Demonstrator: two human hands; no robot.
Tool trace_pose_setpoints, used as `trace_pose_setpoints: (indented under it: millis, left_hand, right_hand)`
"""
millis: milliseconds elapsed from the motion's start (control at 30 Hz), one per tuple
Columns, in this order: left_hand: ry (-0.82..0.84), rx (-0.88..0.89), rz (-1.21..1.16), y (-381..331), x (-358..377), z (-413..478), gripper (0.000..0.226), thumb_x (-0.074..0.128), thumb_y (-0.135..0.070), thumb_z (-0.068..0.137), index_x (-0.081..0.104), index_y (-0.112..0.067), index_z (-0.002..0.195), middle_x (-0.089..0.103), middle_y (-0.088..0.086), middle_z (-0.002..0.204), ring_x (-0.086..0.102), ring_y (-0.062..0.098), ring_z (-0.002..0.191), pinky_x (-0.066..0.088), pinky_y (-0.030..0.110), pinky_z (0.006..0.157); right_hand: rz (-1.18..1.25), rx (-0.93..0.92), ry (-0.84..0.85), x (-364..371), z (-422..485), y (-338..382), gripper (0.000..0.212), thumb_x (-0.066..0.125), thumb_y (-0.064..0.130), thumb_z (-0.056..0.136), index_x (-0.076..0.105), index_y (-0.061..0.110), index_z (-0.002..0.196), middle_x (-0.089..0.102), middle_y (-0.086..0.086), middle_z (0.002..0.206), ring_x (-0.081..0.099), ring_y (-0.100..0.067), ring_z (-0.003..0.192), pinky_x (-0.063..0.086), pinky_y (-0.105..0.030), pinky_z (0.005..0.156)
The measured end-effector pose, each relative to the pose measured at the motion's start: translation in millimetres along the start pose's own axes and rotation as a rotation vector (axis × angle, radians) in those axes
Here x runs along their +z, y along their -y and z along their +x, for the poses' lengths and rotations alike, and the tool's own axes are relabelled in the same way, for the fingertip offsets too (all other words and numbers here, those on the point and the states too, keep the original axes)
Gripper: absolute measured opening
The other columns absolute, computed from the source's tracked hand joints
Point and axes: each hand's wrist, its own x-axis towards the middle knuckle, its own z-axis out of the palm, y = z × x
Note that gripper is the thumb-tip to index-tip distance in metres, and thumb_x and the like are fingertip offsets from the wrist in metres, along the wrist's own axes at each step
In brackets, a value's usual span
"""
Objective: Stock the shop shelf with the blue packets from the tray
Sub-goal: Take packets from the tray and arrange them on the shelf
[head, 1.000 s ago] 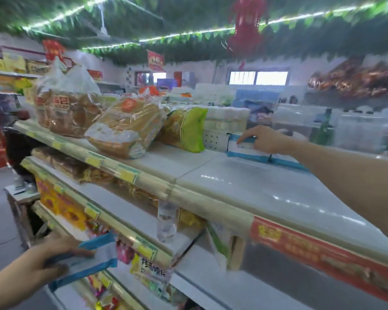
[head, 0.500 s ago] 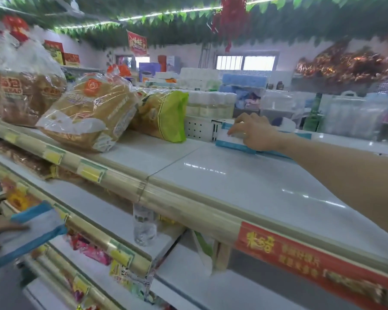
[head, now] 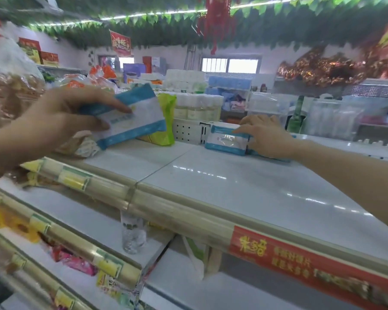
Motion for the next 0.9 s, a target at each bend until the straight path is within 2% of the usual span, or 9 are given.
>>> trace_pose_setpoints:
  millis: [67,133,233,333,400,567,700,833,900]
  left_hand:
    - [0.115,-0.060,-0.032,-6.9,47.1,29.7,0.044,0.063,0.007,0.092,0.078,-0.030,0.109,0.067,-0.011,0.128,0.066,0.013,0.109,0.058,0.031,0.089]
    - [0.254,-0.070,0.047,-2.4,88.1,64.0,0.047,0.064,0.006,0.090,0.079,-0.035,0.108,0.065,-0.012,0.127,0.065,0.014,0.105,0.057,0.027,0.084]
    - [0.435,-0.057,0.144,25.7,139.4,114.1,0.051,0.065,0.007,0.088,0.078,-0.037,0.109,0.064,-0.010,0.129,0.061,0.017,0.114,0.055,0.025,0.092]
    - [0.562,0.004,0.217,40.4,183.5,147.4,0.051,0.066,0.008,0.088,0.077,-0.037,0.112,0.064,-0.013,0.126,0.062,0.014,0.110,0.054,0.020,0.093]
    - [0.595,0.037,0.266,46.8,202.3,166.7,0.050,0.067,0.007,0.088,0.077,-0.035,0.113,0.063,-0.014,0.122,0.060,0.011,0.105,0.051,0.017,0.089]
    - [0.647,0.056,0.339,59.9,230.8,192.8,0.047,0.067,0.008,0.089,0.077,-0.031,0.113,0.058,-0.004,0.132,0.056,0.021,0.114,0.047,0.029,0.096]
    - [0.645,0.102,0.371,73.0,241.2,199.2,0.049,0.067,0.010,0.085,0.077,-0.033,0.108,0.059,-0.009,0.130,0.055,0.014,0.117,0.041,0.029,0.106]
    - [0.599,0.213,0.465,78.4,253.2,201.5,0.050,0.070,0.014,0.080,0.076,-0.031,0.101,0.051,-0.004,0.128,0.048,0.014,0.115,0.040,0.026,0.102]
    - [0.549,0.235,0.509,79.5,259.3,201.0,0.052,0.069,0.014,0.080,0.076,-0.033,0.099,0.047,-0.005,0.130,0.038,0.013,0.117,0.033,0.026,0.099]
  right_hand:
    - [0.006,-0.018,-0.017,-17.7,-25.0,-10.4,0.056,0.066,0.018,0.090,0.055,0.041,0.140,0.050,0.002,0.144,0.043,-0.028,0.129,0.032,-0.050,0.103]
    - [-0.001,-0.033,-0.030,-33.2,-51.9,-19.7,0.054,0.068,0.019,0.089,0.057,0.040,0.137,0.054,0.002,0.140,0.046,-0.028,0.126,0.033,-0.050,0.100]
    - [-0.004,-0.045,-0.007,-50.3,-93.7,-29.2,0.049,0.069,0.021,0.090,0.059,0.041,0.134,0.057,0.004,0.137,0.048,-0.025,0.125,0.038,-0.050,0.096]
    - [-0.003,-0.070,-0.021,-59.3,-130.8,-37.4,0.048,0.070,0.022,0.090,0.060,0.043,0.132,0.060,0.006,0.132,0.053,-0.024,0.119,0.041,-0.046,0.089]
    - [-0.026,-0.093,-0.032,-60.6,-150.0,-42.4,0.051,0.075,0.022,0.087,0.061,0.043,0.130,0.061,0.008,0.129,0.055,-0.023,0.116,0.038,-0.040,0.085]
    - [-0.035,-0.130,-0.037,-60.1,-177.0,-51.2,0.055,0.080,0.024,0.082,0.061,0.044,0.130,0.059,0.014,0.128,0.054,-0.019,0.115,0.033,-0.036,0.083]
    - [-0.010,-0.110,-0.028,-63.4,-182.7,-53.2,0.053,0.077,0.027,0.086,0.058,0.048,0.131,0.058,0.017,0.128,0.052,-0.015,0.117,0.035,-0.036,0.085]
    - [-0.017,-0.090,-0.013,-66.8,-181.4,-51.9,0.052,0.076,0.028,0.087,0.057,0.048,0.130,0.058,0.017,0.128,0.052,-0.015,0.117,0.039,-0.038,0.086]
    - [-0.018,-0.087,-0.011,-67.0,-179.6,-50.0,0.050,0.076,0.027,0.088,0.059,0.048,0.130,0.058,0.018,0.128,0.052,-0.016,0.118,0.037,-0.037,0.086]
